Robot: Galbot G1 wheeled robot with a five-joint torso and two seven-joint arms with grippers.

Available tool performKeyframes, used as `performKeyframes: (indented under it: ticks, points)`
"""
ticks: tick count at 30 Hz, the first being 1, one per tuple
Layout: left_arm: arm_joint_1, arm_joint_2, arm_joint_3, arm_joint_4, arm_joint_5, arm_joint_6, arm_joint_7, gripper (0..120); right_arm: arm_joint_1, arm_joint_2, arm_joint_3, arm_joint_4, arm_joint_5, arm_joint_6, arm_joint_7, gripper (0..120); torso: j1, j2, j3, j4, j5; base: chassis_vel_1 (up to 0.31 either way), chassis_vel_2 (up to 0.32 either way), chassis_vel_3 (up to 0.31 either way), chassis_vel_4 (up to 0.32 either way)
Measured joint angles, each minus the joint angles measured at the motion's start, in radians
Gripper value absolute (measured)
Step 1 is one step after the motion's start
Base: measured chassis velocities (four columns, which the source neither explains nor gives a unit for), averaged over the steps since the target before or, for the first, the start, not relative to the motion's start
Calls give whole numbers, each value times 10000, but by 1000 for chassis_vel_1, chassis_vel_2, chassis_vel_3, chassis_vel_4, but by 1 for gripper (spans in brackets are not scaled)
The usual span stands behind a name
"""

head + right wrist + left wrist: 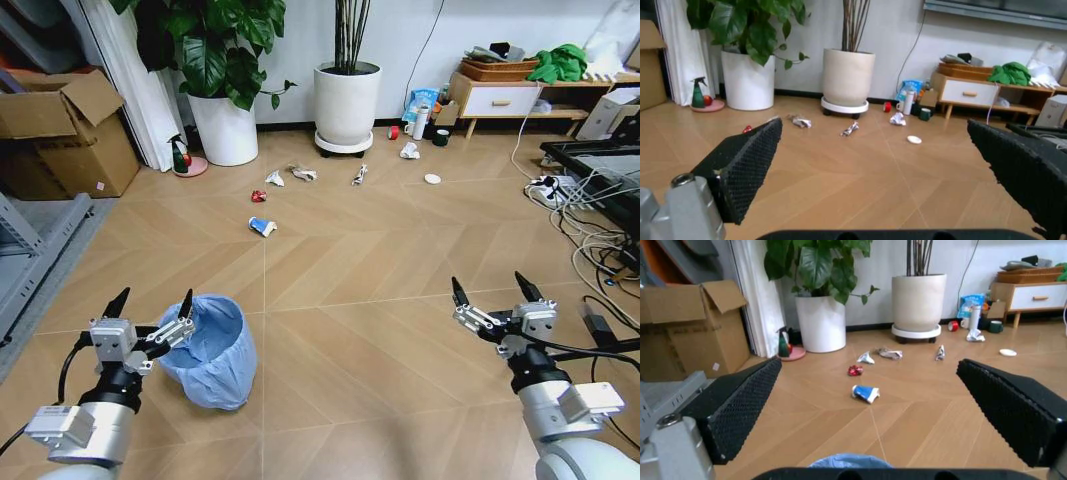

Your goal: Pick up the trash bin and place the garbage on the floor into it.

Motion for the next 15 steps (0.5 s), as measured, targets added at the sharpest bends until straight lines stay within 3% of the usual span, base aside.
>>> performKeyframes:
  ticks: [15]
  points:
    - [-21,40,-56,-68,-337,168,-41,100,3,-10,91,17,174,-68,-11,100,0,0,0,0,0,0,0,0,0]
